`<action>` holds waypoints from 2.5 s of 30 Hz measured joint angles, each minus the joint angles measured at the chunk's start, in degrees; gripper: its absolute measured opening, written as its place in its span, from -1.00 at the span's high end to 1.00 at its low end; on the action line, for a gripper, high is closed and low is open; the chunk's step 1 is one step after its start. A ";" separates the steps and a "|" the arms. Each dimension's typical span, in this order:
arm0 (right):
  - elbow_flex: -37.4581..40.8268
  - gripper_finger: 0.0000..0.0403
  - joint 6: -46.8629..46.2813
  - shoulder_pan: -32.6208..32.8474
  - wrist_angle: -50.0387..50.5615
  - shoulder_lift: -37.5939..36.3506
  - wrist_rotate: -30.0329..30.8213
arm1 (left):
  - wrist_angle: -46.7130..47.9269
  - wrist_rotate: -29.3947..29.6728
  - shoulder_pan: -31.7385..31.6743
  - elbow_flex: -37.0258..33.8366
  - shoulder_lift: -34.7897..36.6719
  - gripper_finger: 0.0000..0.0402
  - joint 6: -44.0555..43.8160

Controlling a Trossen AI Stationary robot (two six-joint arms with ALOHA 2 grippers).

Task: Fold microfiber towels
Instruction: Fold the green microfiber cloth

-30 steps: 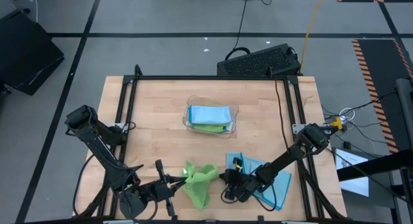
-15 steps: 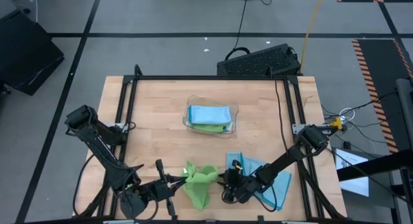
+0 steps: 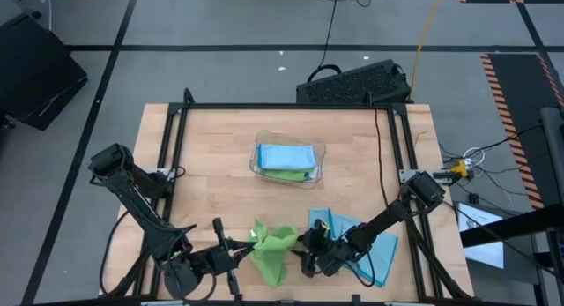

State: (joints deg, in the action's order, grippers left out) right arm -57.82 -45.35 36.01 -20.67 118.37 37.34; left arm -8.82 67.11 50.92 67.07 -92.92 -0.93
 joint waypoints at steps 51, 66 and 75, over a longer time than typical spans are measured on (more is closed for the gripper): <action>0.20 1.00 39.79 -11.13 15.09 -43.90 9.47 | 16.43 8.09 -4.23 0.00 23.05 0.98 7.36; 0.22 1.00 26.43 -8.06 30.69 -47.69 1.50 | 33.19 -13.34 0.53 -10.11 28.08 0.98 -25.95; 0.13 1.00 31.50 -13.73 22.38 -47.52 -23.17 | 32.10 -10.43 1.26 -9.77 31.15 0.98 -24.66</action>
State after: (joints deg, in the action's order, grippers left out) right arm -57.69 -13.85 22.28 1.71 70.85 14.17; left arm 23.28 56.69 52.17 57.30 -61.77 -25.59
